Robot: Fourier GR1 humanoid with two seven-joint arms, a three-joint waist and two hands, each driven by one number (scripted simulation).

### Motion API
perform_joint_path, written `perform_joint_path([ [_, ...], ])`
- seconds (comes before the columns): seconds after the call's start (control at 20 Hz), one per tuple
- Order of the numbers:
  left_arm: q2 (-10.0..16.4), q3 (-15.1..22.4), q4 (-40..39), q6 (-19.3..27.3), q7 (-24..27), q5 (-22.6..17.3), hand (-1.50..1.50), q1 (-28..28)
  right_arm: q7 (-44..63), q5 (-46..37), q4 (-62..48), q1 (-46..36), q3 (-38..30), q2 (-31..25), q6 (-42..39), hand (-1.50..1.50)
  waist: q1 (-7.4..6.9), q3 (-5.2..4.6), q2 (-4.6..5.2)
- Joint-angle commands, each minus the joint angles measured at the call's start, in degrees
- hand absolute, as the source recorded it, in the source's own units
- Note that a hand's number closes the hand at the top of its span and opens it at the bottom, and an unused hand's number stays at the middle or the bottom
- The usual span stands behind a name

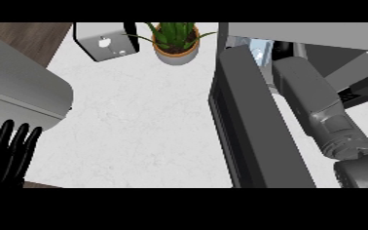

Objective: Pick up the milk, place it into the microwave and close the microwave

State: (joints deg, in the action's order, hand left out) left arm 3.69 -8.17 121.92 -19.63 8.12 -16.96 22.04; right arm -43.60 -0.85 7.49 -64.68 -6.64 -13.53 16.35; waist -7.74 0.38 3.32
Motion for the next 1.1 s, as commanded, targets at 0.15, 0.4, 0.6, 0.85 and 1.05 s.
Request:
perform_joint_path([
  [0.15,1.01,0.29,-0.41,-0.01,0.38,2.94,-1.5,-1.68,2.38,-5.08,-2.81,-3.19,3.58,-0.72,16.16,-1.5,-2.85,-0.36,1.27],
  [0.4,1.0,1.34,-0.39,0.39,-0.34,4.53,-1.5,-2.39,2.72,-5.4,-3.83,-3.44,3.54,0.0,19.89,-1.5,-3.7,-0.15,1.66],
  [0.6,0.86,2.44,-0.83,0.77,-1.1,5.58,-1.5,-3.63,6.71,-9.74,-7.3,-3.29,7.45,-1.35,26.92,-1.5,-4.04,-0.45,2.0],
  [0.85,-0.36,4.93,-1.16,0.53,-0.7,6.26,-1.5,-4.43,4.7,-3.72,-5.56,-3.31,1.61,2.66,11.19,-1.5,-4.15,0.14,2.13],
  [1.05,-0.77,5.36,-1.33,1.32,-0.54,7.73,-1.5,-5.06,3.29,-2.98,-5.38,-2.73,0.62,2.7,8.09,-1.5,-3.45,0.11,1.74],
])
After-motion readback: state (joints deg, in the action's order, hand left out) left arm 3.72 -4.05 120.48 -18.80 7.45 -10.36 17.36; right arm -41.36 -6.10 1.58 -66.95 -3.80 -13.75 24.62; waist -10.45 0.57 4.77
